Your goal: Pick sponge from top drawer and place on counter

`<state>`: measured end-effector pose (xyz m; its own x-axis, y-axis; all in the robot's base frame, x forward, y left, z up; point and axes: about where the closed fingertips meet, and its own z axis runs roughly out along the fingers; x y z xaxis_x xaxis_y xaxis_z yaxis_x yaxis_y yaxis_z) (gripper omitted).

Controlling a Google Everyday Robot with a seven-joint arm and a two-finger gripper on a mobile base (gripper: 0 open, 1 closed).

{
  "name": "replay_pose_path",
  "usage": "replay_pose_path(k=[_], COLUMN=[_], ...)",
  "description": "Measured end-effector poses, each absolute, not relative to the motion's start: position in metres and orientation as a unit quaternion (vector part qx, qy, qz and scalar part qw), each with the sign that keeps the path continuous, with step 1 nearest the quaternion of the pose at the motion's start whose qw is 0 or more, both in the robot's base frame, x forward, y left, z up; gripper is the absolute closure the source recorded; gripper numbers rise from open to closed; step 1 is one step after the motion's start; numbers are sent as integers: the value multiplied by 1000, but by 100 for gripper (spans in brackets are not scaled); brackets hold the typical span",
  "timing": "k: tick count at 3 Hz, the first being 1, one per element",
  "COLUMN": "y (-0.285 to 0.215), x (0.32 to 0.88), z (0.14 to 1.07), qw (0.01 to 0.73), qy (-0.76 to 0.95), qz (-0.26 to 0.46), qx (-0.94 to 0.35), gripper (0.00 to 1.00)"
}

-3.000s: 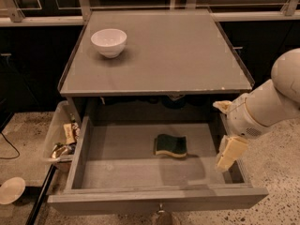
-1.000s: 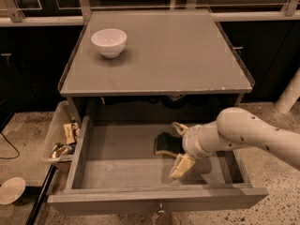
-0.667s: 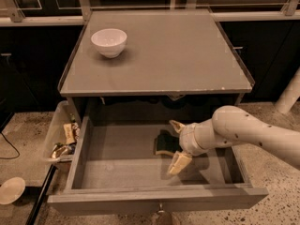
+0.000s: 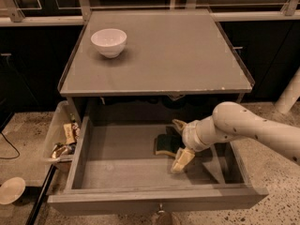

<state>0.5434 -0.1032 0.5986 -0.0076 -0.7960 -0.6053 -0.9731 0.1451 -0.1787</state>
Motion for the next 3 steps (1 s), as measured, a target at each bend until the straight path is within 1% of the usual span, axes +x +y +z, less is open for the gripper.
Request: replay_pose_path(k=[1,3], y=[-112,-113], x=[548,548], z=[592,591], qw=[278,277], qy=[706,706], qz=[156,157], qx=[-632,-632], gripper=[16,61])
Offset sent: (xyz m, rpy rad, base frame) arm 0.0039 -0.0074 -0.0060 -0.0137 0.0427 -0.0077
